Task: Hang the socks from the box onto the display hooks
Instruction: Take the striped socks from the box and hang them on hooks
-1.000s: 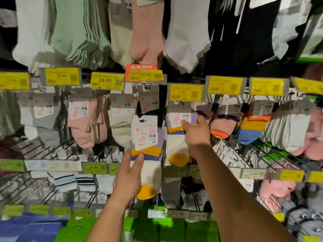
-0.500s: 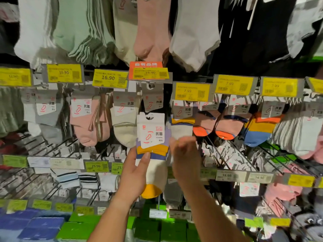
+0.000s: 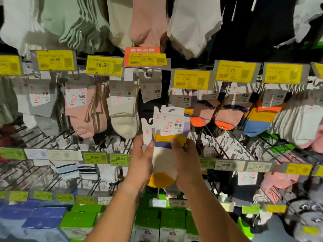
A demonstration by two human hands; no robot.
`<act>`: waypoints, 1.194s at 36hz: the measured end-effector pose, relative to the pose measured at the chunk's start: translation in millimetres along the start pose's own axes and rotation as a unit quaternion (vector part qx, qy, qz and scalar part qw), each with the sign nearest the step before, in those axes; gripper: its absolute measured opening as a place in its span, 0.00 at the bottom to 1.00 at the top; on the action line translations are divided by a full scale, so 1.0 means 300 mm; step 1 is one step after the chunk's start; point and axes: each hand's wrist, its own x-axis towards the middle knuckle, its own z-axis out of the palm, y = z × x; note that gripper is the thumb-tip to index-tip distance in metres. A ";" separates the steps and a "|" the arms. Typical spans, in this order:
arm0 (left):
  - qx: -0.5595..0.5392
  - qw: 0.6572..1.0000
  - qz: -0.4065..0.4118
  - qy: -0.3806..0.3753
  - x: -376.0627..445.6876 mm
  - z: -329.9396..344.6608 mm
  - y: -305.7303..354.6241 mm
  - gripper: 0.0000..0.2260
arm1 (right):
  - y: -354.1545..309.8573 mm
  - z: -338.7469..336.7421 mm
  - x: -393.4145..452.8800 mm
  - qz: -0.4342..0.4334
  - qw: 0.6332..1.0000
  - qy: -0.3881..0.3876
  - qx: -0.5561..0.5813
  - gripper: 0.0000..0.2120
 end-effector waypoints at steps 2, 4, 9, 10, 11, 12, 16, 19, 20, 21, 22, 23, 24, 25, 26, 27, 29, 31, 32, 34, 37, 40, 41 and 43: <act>0.010 1.000 0.008 0.006 0.000 0.004 -0.009 0.12 | 0.011 0.002 0.006 -0.004 1.000 0.014 -0.017 0.08; 0.010 1.000 0.015 0.001 -0.004 0.006 -0.009 0.12 | 0.015 0.004 0.013 -0.027 0.999 0.022 -0.032 0.09; -0.026 1.000 0.005 -0.014 -0.007 0.016 -0.007 0.14 | -0.006 0.002 0.021 -0.030 0.998 0.042 -0.039 0.07; -0.034 0.999 0.006 -0.018 -0.008 0.020 -0.004 0.14 | -0.010 0.000 0.019 -0.024 0.998 0.037 -0.032 0.06; -0.035 0.999 0.009 -0.015 -0.006 0.023 -0.004 0.14 | -0.012 -0.002 0.016 -0.025 0.999 0.032 -0.030 0.05; -0.036 0.999 0.011 -0.009 -0.003 0.023 -0.003 0.13 | -0.016 -0.008 0.012 -0.029 0.999 0.027 -0.029 0.05; -0.027 0.999 0.021 0.004 0.002 0.000 -0.019 0.14 | -0.044 -0.049 0.020 -0.061 0.997 0.037 -0.013 0.04; -0.024 0.999 0.038 0.005 0.001 -0.007 -0.017 0.14 | -0.100 -0.069 0.042 -0.089 0.996 0.029 0.003 0.05; -0.027 0.999 0.039 0.002 0.000 -0.006 -0.017 0.14 | -0.114 -0.070 0.048 -0.092 0.995 0.025 0.004 0.05; -0.027 0.999 0.039 0.001 -0.002 -0.006 -0.016 0.14 | -0.126 -0.069 0.052 -0.093 0.995 0.025 0.003 0.04; -0.029 0.999 0.041 0.000 -0.003 -0.006 -0.018 0.14 | -0.134 -0.068 0.056 -0.092 0.995 0.029 0.001 0.03; -0.028 0.999 0.040 0.002 -0.005 -0.006 -0.018 0.14 | -0.138 -0.067 0.060 -0.092 0.995 0.031 -0.003 0.03; -0.031 0.999 0.039 0.002 -0.006 -0.006 -0.019 0.15 | -0.139 -0.069 0.060 -0.091 0.995 0.030 -0.007 0.03; -0.031 0.999 0.036 0.001 -0.005 -0.008 -0.020 0.16 | -0.136 -0.072 0.059 -0.092 0.995 0.029 -0.008 0.03; -0.034 0.999 0.035 -0.002 -0.006 -0.009 -0.019 0.17 | -0.131 -0.076 0.054 -0.094 0.995 0.023 -0.004 0.03; -0.033 0.999 0.033 -0.004 -0.007 -0.010 -0.017 0.17 | -0.124 -0.080 0.049 -0.099 0.995 0.015 0.000 0.04; -0.037 0.999 0.031 -0.009 -0.008 -0.016 -0.019 0.17 | -0.116 -0.084 0.040 -0.105 0.994 0.006 0.003 0.08; -0.040 0.999 0.026 -0.013 -0.008 -0.023 -0.020 0.17 | -0.125 -0.081 0.040 -0.101 0.995 0.013 0.006 0.07; -0.040 0.999 0.022 -0.014 -0.008 -0.026 -0.023 0.17 | -0.131 -0.079 0.048 -0.101 0.995 0.020 0.001 0.07; -0.040 0.999 0.019 -0.014 -0.008 -0.031 -0.023 0.17 | -0.148 -0.071 0.070 -0.103 0.993 0.038 -0.030 0.09; -0.037 0.999 0.024 -0.015 -0.007 -0.032 -0.014 0.17 | -0.171 -0.057 0.107 -0.083 0.994 0.057 -0.036 0.06; -0.044 0.999 0.031 -0.008 -0.007 -0.037 -0.009 0.15 | -0.182 -0.051 0.144 -0.074 0.994 0.072 -0.044 0.16; -0.044 0.998 0.035 -0.005 -0.007 -0.040 -0.006 0.15 | -0.182 -0.048 0.160 -0.078 0.993 0.071 -0.059 0.14; -0.044 0.998 0.033 -0.003 -0.007 -0.045 -0.005 0.16 | -0.188 -0.032 0.197 -0.074 0.992 0.066 -0.080 0.15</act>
